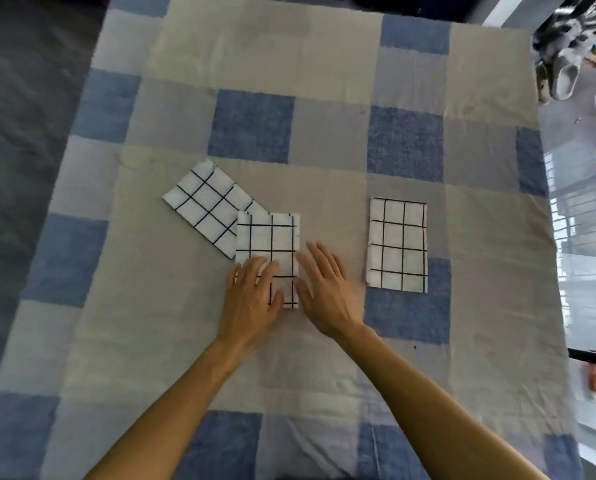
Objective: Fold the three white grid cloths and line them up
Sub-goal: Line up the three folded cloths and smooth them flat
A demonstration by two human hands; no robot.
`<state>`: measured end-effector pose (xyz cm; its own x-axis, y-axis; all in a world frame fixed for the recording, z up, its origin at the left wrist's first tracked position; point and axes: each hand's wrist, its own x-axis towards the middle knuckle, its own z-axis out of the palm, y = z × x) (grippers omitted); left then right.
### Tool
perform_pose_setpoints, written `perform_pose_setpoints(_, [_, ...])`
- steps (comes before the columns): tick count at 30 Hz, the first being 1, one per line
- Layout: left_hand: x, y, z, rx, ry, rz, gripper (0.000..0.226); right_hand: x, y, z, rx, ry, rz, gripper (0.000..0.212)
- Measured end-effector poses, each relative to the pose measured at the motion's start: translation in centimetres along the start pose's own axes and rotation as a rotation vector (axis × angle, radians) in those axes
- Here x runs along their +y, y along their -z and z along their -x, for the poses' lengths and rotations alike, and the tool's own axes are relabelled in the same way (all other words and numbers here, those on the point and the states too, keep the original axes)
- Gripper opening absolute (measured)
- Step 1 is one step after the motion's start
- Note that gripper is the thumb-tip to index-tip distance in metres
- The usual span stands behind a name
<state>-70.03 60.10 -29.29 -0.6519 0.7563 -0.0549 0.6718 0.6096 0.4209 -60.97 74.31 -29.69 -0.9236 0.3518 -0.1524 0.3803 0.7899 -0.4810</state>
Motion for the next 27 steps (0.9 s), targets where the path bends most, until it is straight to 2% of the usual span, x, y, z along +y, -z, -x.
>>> perform_pose_setpoints(3, [-1.9,-0.1,3.1,-0.011,-0.007,-0.009,0.042,-1.5,-1.4,1.0,-0.034,0.018,-0.043,0.047])
perform_pose_setpoints(8, [-3.6,-0.4,4.9,0.039,-0.074,-0.050,0.036,-1.8,-2.6,2.5,-0.067,0.038,0.051,0.046])
perform_pose_setpoints(15, [-5.2,-0.6,4.0,0.142,-0.239,-0.135,0.005,-2.0,-2.8,3.1,-0.012,0.047,0.119,0.038])
perform_pose_setpoints(20, [-5.7,-0.5,3.4,0.127,-0.299,-0.179,0.008,-2.5,-2.7,3.0,0.023,0.050,0.157,0.032])
perform_pose_setpoints(27, [-4.8,0.8,2.7,0.135,-0.310,-0.133,0.011,-2.8,-1.2,2.0,0.158,0.068,0.136,0.014])
